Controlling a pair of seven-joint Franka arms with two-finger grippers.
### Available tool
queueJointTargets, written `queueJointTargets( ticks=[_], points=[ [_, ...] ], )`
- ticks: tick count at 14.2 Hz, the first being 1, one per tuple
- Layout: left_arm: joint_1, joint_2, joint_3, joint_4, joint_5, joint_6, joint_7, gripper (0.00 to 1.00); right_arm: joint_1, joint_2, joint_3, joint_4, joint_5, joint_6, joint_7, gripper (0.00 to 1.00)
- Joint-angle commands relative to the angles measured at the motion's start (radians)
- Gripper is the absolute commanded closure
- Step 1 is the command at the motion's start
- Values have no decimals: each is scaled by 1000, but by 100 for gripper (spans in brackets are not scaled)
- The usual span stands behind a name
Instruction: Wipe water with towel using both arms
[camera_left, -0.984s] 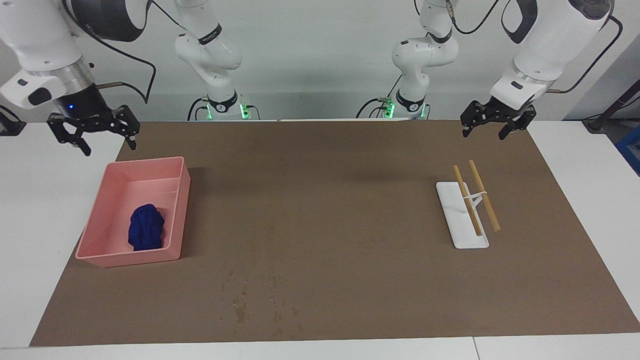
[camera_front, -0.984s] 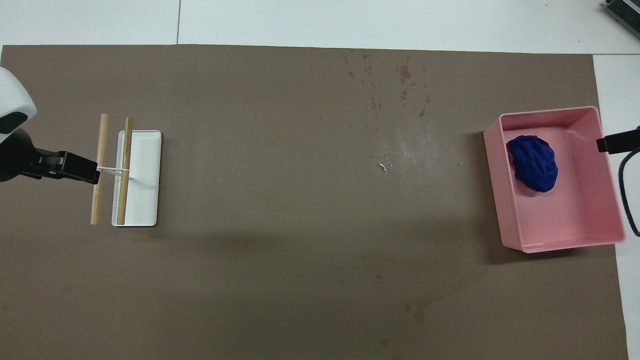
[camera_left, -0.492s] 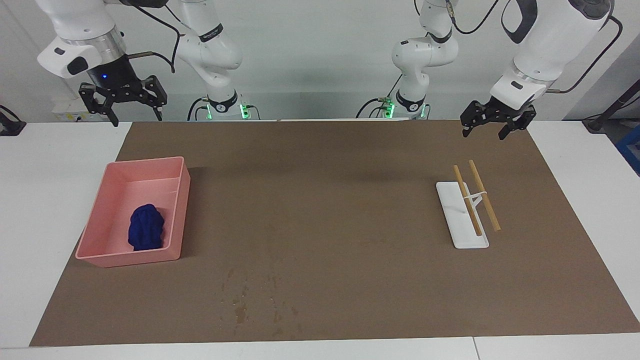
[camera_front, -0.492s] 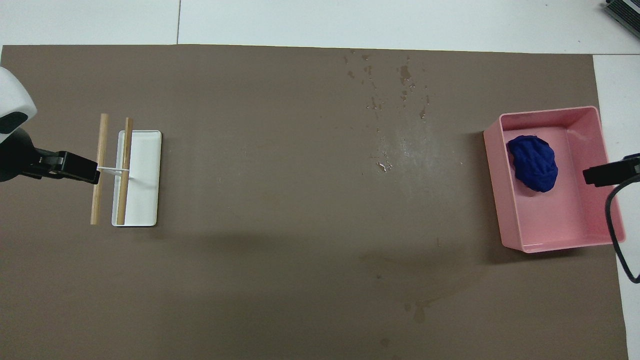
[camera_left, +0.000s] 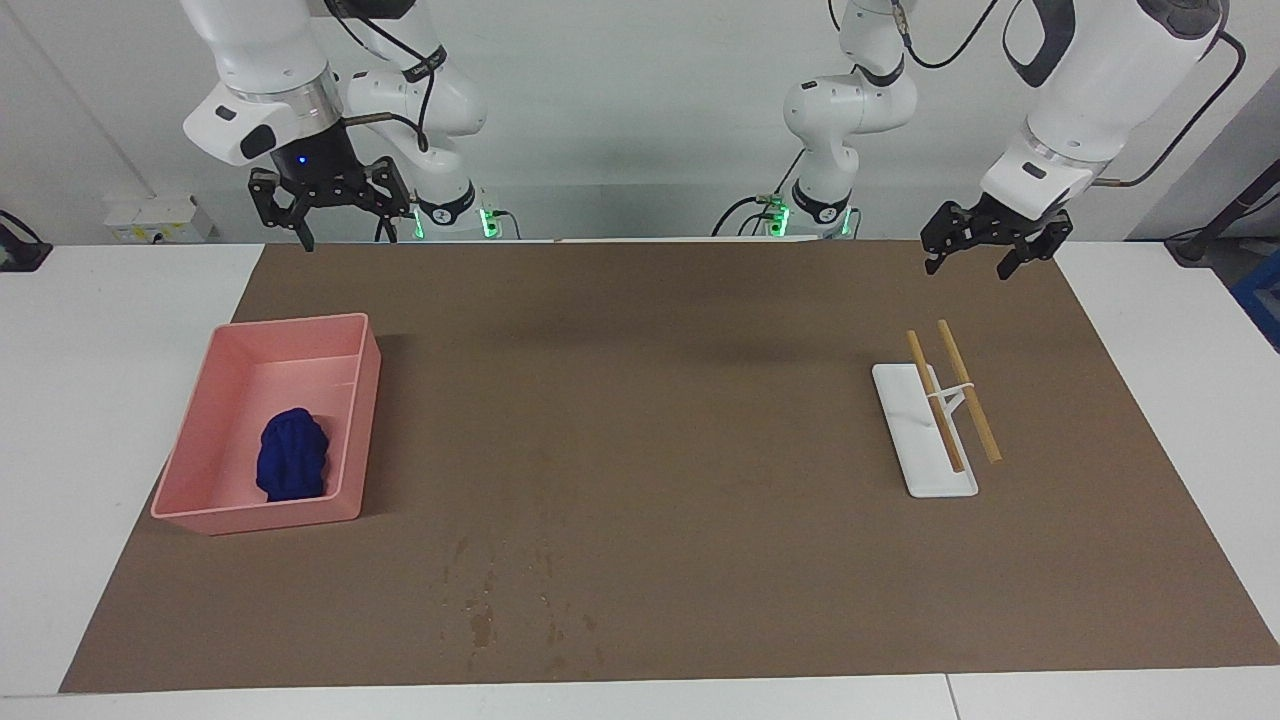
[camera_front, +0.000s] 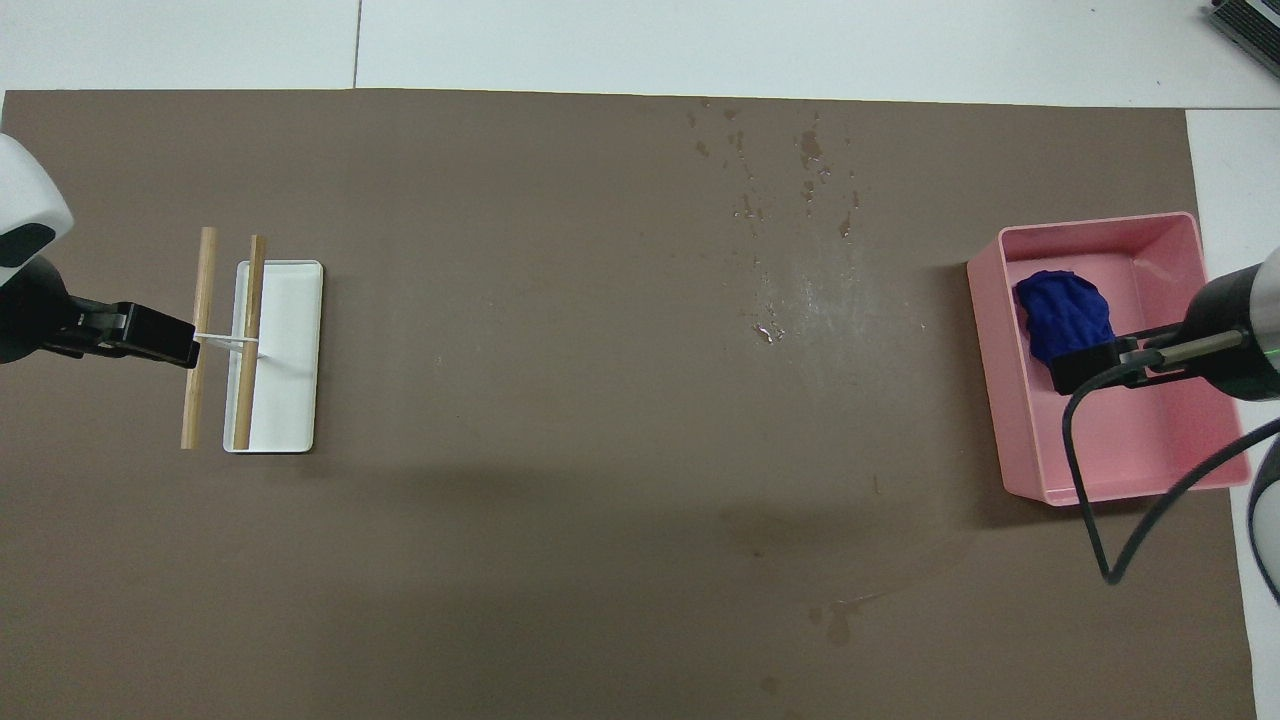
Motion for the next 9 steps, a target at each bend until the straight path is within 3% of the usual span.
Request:
queueJointTargets(
  ticks=[1, 2, 5, 9],
  points=[
    [-11, -22, 14, -22, -12, 11, 14, 0, 177, -28, -212, -32, 12, 15, -1, 0],
    [-11, -22, 14, -22, -12, 11, 14, 0, 217, -25, -267, -32, 10, 22, -4, 0],
    [-11, -22, 14, -22, -12, 11, 14, 0, 222, 3, -271, -21, -11, 93, -13, 0],
    [-11, -22, 14, -22, -12, 11, 14, 0, 218, 84, -265, 62, -31, 82, -36, 0]
  ],
)
